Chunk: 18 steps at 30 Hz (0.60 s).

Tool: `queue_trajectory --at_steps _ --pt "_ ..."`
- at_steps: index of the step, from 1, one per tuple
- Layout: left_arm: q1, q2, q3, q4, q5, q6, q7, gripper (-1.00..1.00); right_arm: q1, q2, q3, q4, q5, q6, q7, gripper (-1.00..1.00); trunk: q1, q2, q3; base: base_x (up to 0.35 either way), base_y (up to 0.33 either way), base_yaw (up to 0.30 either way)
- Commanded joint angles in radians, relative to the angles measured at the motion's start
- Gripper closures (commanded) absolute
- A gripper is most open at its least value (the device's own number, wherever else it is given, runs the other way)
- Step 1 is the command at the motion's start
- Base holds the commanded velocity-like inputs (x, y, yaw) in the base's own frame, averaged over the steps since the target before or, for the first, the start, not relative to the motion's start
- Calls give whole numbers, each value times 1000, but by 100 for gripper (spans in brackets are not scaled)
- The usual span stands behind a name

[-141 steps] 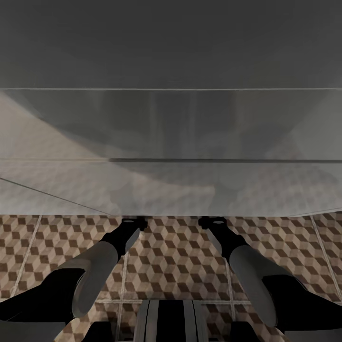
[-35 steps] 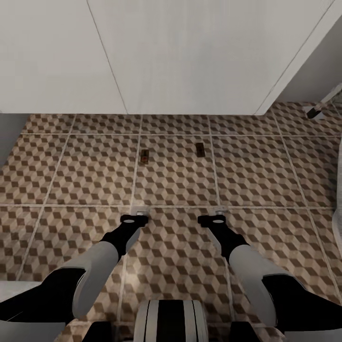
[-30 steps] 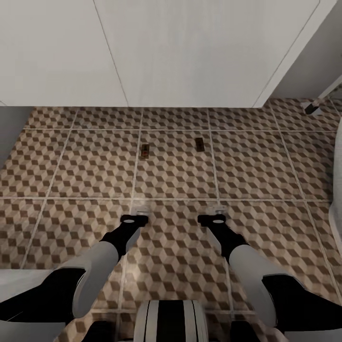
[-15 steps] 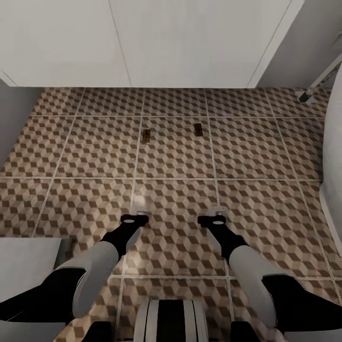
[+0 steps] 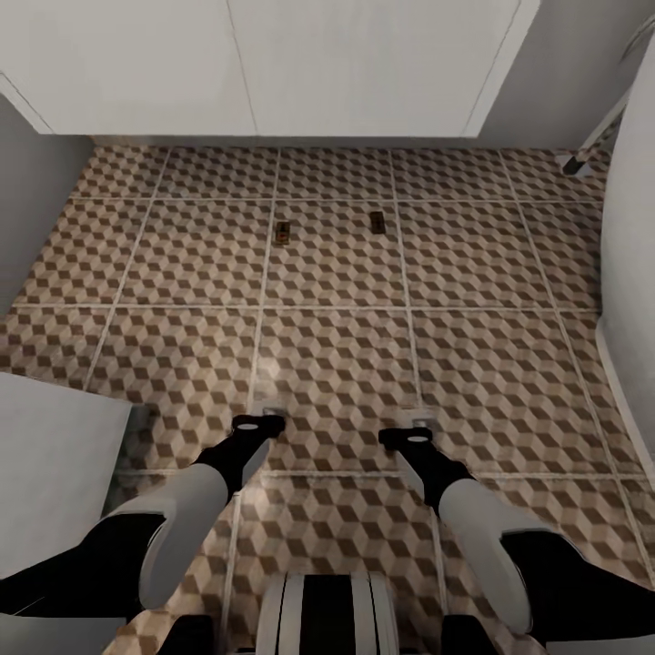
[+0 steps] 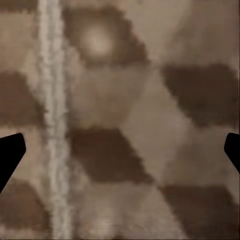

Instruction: Take the four mousetraps from the cabinet in the bathroom and place them on the bathroom floor. Make sure all four end up on the same floor surface, and ensure that at least two of them are either under or directly next to the same bathroom sink.

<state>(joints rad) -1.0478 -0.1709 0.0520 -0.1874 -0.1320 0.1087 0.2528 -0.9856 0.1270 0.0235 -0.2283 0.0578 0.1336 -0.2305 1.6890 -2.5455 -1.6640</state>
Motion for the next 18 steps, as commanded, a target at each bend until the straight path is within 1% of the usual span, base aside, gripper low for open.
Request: queue_trajectory --at_steps 1,5,9,10,15,18 --pt "0 0 6 2 -10 6 1 -100 0 0 3 4 8 9 -4 -100 -1 0 0 -347 0 0" --pt "0 -1 7 21 -6 3 0 -100 1 0 3 20 11 9 -4 -100 -1 0 0 -347 0 0" --pt "0 0 7 48 14 -3 -4 -100 2 0 3 28 11 9 -4 -100 -1 0 0 -347 0 0" --pt "0 0 7 48 14 -3 -4 -100 2 0 3 28 11 9 -4 -100 -1 0 0 -347 0 0" --pt "0 0 7 62 58 -37 -2 -100 2 0 3 32 10 9 -4 -100 -1 0 0 -347 0 0" --pt "0 -2 7 68 75 -59 -1 -100 2 0 3 33 10 9 -4 -100 -1 0 0 -347 0 0"
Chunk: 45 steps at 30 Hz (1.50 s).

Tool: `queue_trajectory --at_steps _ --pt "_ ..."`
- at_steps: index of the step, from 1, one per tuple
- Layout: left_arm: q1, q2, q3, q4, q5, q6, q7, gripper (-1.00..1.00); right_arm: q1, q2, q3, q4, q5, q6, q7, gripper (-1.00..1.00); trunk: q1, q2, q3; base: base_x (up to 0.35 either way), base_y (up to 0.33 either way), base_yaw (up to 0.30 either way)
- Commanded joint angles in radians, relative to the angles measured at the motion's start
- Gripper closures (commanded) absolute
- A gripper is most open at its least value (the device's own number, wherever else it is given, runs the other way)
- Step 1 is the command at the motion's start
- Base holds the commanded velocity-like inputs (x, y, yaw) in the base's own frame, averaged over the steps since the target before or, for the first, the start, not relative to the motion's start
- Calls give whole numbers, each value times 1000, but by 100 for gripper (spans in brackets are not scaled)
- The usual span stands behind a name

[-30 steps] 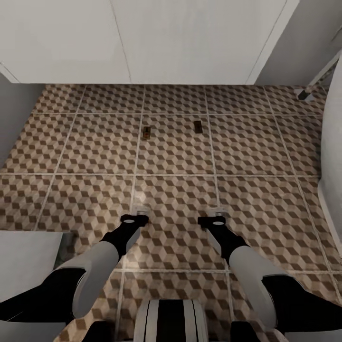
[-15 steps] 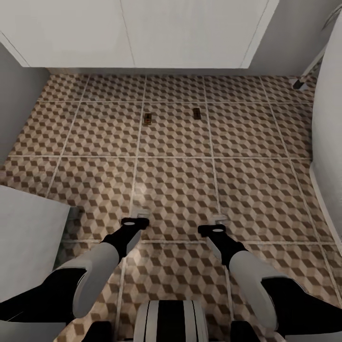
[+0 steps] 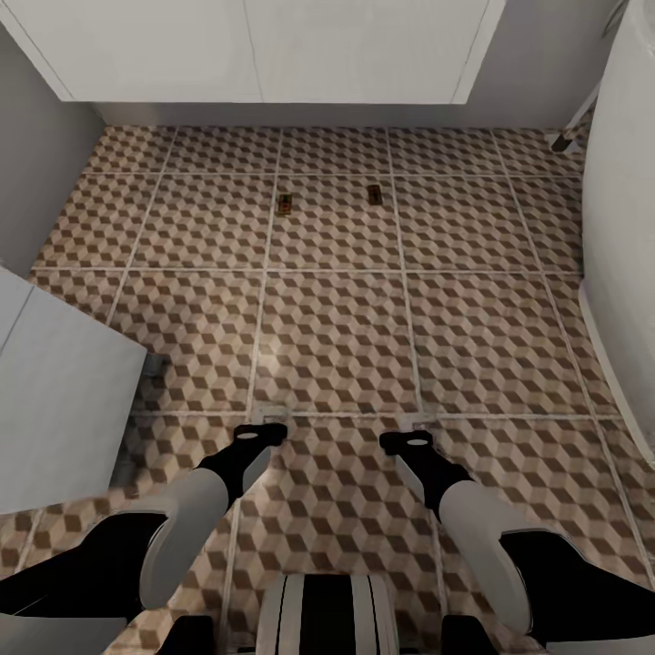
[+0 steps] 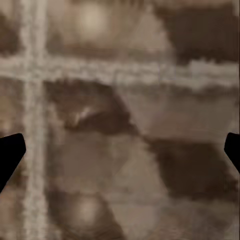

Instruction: Take the four mousetraps from the cabinet in the bathroom and place them on the bathroom floor. Make sure all four end up on the same floor surface, and ensure that at least two of them are either under or directly next to the same bathroom sink.

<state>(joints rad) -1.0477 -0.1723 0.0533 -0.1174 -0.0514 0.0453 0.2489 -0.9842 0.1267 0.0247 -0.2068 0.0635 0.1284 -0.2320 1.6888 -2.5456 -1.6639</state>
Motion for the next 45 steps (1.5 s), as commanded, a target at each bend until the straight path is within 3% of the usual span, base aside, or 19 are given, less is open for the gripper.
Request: queue_trajectory --at_steps 1,13,34,45 --pt "0 -1 5 0 -2 0 2 -100 1 0 1 11 4 14 -2 -100 -1 0 -1 -347 0 0" --pt "0 -2 6 11 12 -19 -2 -100 0 -1 1 12 2 15 -1 -100 -1 0 -1 -266 0 0" --pt "0 -2 6 37 15 -21 -5 -100 1 -5 1 13 -1 16 2 -100 -1 0 -1 -22 0 0" --pt "0 -2 6 38 15 -22 -5 -100 1 -6 1 13 -1 16 2 -100 -6 2 42 0 0 0"
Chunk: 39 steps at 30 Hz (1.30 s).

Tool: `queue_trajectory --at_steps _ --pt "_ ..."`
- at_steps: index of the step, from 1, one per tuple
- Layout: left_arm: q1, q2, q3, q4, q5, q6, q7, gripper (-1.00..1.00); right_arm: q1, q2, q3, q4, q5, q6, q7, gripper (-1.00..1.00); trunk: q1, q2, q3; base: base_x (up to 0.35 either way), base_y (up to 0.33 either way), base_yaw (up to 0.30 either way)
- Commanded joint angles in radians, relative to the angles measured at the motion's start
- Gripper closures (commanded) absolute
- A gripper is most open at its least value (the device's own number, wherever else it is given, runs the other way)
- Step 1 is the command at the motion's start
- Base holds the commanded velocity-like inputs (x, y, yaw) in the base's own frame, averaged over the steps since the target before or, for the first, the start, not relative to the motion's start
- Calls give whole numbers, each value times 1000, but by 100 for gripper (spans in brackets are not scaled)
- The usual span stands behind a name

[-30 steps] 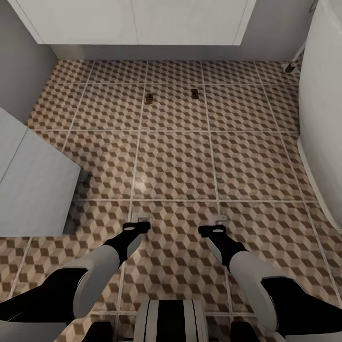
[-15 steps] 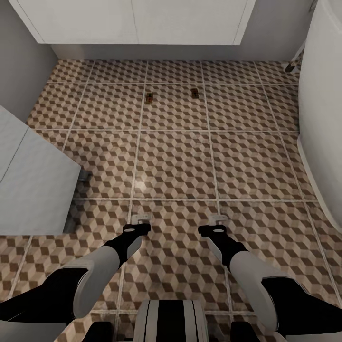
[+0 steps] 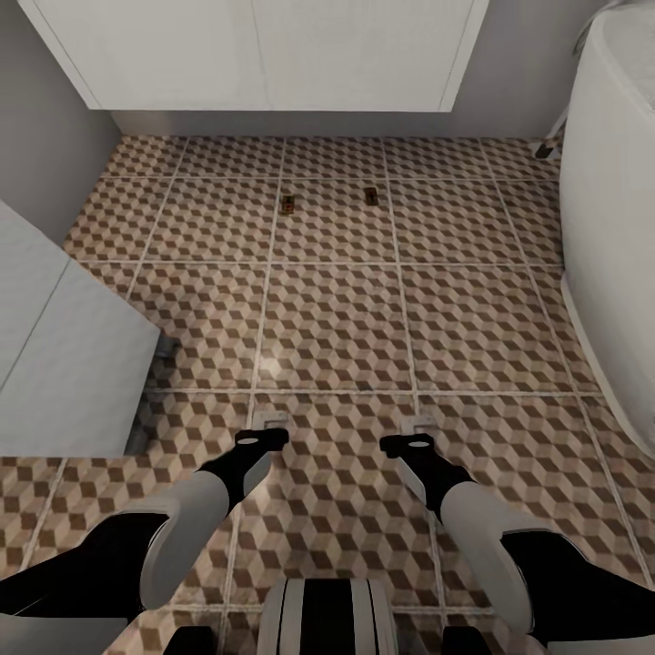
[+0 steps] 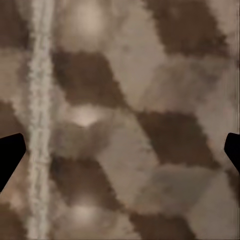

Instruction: Take the four mousetraps from the cabinet in the bathroom and place them on the bathroom floor. Make sure all four end up on the same floor surface, and ensure that at least two of them are either under or directly next to the same bathroom sink.

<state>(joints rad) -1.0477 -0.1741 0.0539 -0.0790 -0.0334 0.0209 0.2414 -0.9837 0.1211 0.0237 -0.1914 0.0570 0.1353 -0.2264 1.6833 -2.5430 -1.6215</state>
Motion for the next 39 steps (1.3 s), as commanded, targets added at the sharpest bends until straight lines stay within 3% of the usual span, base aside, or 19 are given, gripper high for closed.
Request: queue_trajectory --at_steps 1,39 --pt "0 0 6 -1 -3 2 3 -100 0 0 2 -2 6 8 -4 -100 -1 0 3 0 0 0" --pt "0 0 5 23 -2 -59 7 -100 -1 3 2 -2 4 8 -4 -100 -18 9 150 0 0 0"
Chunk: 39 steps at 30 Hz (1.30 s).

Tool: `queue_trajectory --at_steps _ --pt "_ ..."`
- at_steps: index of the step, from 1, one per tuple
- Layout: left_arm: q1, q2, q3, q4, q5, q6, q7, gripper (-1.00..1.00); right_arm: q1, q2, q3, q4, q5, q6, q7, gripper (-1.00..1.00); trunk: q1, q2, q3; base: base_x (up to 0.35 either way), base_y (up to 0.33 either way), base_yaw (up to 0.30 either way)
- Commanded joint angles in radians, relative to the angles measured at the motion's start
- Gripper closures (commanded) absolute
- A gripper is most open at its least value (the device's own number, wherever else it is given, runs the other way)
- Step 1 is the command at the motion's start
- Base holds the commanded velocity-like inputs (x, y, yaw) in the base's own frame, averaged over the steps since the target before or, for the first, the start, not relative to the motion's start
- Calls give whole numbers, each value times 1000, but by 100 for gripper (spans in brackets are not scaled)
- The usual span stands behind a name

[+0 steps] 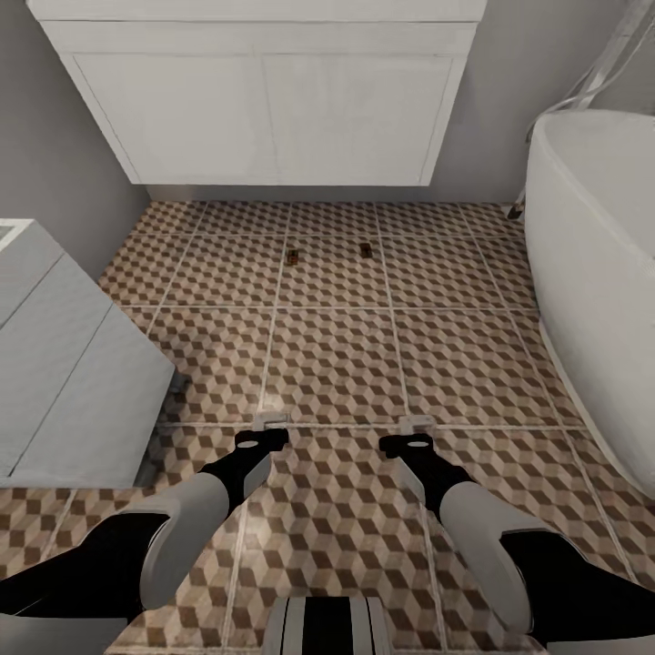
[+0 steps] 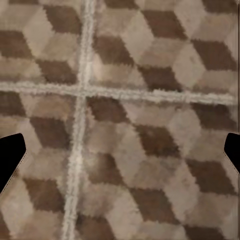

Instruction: Take the four mousetraps from the cabinet in the bathroom and place them on the bathroom floor. Make sure all four end up on the same floor surface, and ensure that at least two of them are either under or directly next to the same bathroom sink.

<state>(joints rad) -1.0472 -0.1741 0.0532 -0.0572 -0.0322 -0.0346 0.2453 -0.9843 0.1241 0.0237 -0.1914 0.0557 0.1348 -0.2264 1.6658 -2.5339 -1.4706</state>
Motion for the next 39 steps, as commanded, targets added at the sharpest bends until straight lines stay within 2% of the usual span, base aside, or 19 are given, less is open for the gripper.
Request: queue_trajectory --at_steps 1,39 --pt "-1 0 5 1 -3 -4 3 -100 0 0 2 -2 6 9 -4 -100 -1 0 3 0 0 0" --pt "-1 0 6 0 -3 2 5 -100 0 0 2 0 4 14 -4 -100 -18 9 150 0 0 0"
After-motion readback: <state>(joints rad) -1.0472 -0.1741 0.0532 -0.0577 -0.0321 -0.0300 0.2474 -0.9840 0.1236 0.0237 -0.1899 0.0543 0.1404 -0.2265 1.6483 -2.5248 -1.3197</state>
